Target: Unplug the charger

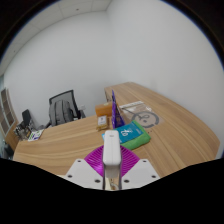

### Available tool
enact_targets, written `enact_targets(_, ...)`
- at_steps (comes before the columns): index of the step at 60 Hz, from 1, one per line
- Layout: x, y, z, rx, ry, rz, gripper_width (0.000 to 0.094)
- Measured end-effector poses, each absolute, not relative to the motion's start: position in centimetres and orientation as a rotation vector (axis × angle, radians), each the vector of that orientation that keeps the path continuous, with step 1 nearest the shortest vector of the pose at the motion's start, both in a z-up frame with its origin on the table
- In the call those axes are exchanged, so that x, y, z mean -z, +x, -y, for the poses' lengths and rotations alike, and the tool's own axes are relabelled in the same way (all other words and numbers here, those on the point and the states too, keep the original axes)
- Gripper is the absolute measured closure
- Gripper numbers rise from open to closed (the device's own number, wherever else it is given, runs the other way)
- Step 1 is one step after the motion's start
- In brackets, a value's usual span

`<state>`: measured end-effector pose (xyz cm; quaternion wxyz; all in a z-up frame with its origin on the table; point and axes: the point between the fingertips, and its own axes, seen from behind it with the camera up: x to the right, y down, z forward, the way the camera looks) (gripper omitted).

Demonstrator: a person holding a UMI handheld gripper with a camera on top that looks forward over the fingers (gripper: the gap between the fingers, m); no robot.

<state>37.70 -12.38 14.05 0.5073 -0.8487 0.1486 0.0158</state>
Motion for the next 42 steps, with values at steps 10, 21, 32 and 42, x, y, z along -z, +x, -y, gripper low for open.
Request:
enact_targets(10,-4.9,39.4,14.5,-0.125,-2.144,-0.507,0.0759)
enact_targets(21,-3.1,40.0,15.1,-0.215,-2.134,-0.528,0.0693)
enact_targets(32,-1.2,43.5,17.1,-0.052,-2.227,-0.524,0.0247)
enact_targets(42,-2.9,45.6,18.4,0.171,-2.268,-0.388,0.0073)
